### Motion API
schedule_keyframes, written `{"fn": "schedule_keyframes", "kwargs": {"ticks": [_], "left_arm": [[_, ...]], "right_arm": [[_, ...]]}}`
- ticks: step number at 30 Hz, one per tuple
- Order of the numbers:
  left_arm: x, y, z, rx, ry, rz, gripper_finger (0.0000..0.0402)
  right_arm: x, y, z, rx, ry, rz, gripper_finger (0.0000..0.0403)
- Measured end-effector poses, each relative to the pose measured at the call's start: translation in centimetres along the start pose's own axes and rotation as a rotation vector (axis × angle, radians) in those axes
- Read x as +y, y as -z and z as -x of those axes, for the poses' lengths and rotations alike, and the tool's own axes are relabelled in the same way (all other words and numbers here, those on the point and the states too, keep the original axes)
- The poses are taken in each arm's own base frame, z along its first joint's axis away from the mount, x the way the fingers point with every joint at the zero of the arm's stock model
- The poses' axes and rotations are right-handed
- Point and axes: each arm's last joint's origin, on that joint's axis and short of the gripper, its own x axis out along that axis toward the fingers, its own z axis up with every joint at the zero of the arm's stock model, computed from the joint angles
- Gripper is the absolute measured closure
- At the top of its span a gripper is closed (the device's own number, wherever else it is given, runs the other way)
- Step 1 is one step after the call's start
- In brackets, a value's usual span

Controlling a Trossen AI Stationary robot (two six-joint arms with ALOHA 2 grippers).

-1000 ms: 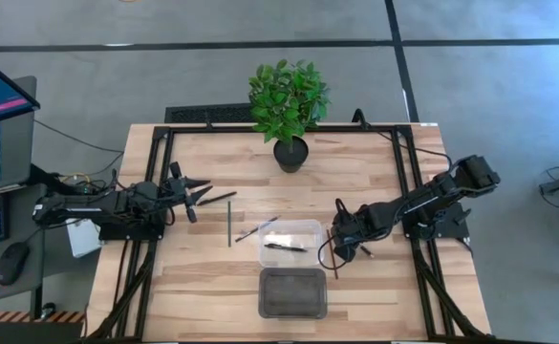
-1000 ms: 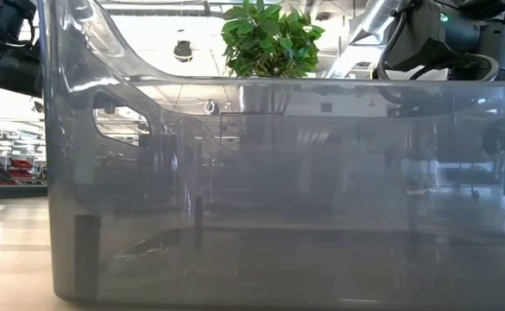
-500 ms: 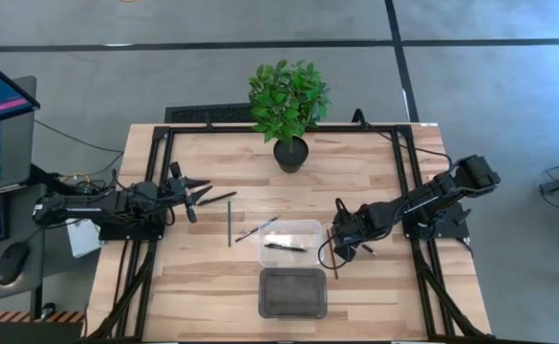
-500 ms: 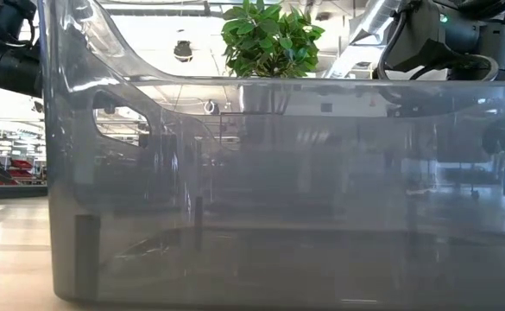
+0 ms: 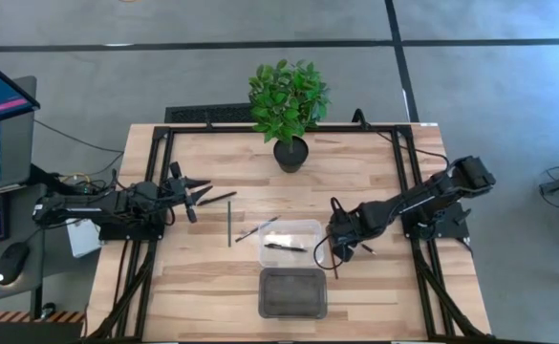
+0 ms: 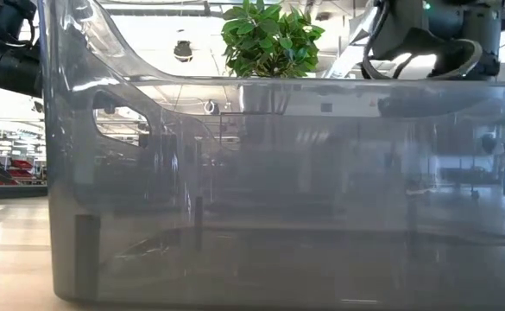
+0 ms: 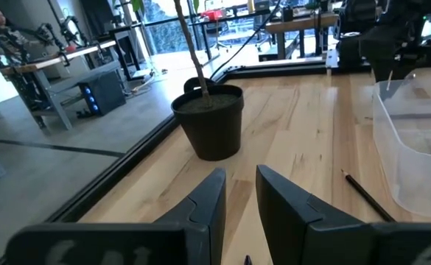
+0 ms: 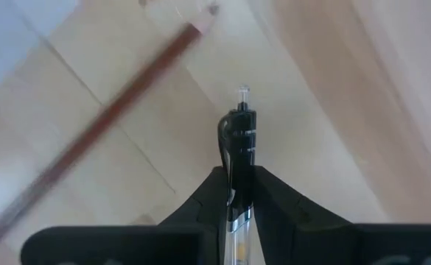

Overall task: Sort pens & pencils
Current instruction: Put the bottom black ballpen into the transparent bin

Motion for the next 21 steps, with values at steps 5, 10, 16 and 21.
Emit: {"fn": "schedule_keyframes", "kwargs": {"ticks": [5,10,16,21], "left_arm": [[0.0,0.0,0.0,0.001,0.000,-0.001,0.0333],[0.0,0.0,0.0,0.002,0.001,-0.001,0.0333],[0.0,0.0,0.0,0.002,0.001,-0.001,0.0333],[0.0,0.0,0.0,0.002,0.000,-0.001,0.0333]], "right_arm": [[0.5,-0.7,2.0,-0.005,0.019,0.035,0.0330],[1.3,-1.9,5.1,-0.070,0.055,0.101,0.0330],[2.6,-3.8,9.2,-0.234,0.042,0.198,0.0331],[3.9,-5.3,11.7,-0.398,-0.035,0.307,0.0331]]}}
